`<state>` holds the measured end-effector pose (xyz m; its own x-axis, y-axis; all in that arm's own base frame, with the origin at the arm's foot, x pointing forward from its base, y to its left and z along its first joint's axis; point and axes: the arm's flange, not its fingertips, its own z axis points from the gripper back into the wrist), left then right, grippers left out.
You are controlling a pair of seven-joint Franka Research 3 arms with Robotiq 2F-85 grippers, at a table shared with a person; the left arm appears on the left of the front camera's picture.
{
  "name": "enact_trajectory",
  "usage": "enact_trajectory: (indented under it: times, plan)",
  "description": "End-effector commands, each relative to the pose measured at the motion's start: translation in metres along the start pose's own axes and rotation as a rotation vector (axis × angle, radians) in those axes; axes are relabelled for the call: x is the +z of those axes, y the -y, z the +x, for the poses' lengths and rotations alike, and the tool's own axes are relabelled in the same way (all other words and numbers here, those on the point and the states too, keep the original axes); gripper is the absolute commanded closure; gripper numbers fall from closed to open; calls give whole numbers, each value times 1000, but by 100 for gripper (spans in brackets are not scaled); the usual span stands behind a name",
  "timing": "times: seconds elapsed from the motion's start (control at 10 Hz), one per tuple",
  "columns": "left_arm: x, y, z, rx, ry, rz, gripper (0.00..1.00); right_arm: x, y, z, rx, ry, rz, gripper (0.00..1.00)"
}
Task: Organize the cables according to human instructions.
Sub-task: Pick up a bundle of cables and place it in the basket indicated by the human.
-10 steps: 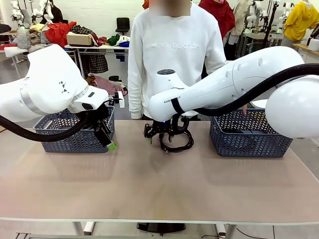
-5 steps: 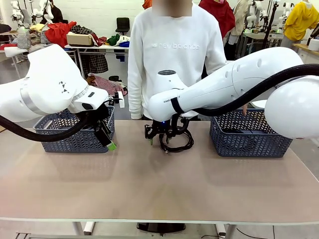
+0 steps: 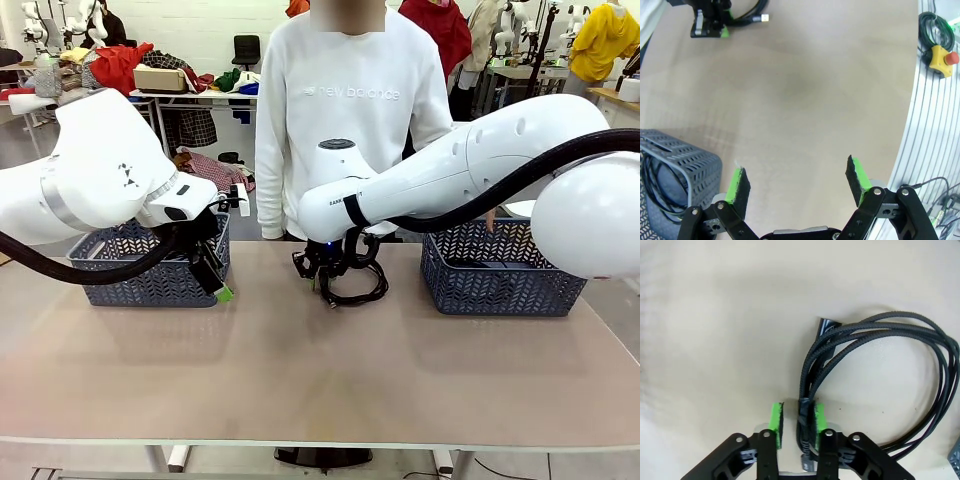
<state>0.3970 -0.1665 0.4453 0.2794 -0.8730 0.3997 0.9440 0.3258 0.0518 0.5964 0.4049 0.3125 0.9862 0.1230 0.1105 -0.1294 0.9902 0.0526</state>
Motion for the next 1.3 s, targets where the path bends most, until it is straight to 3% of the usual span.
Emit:
enact_trajectory:
  times: [0.0, 0.2, 0.5, 0.7, 0.9, 1.2]
  plan:
    - [2, -2, -1, 1, -4, -5, 0, -2, 3, 0, -9, 6, 4, 85]
    - [2, -2, -1, 1, -4, -5, 0, -1, 3, -2, -5, 13, -12, 100]
    - [2, -2, -1, 1, -4, -5, 0, 8, 2, -6, 12, 38, -27, 100]
    - [2, -2, -1, 1, -4, -5, 0, 39, 0, -14, 48, 91, -42, 100]
    - [2, -2, -1, 1, -4, -5, 0, 79, 8, -20, 177, 98, -44, 100]
    - [2, -2, -1, 1, -4, -5, 0, 122, 33, -27, 497, 27, -14, 100]
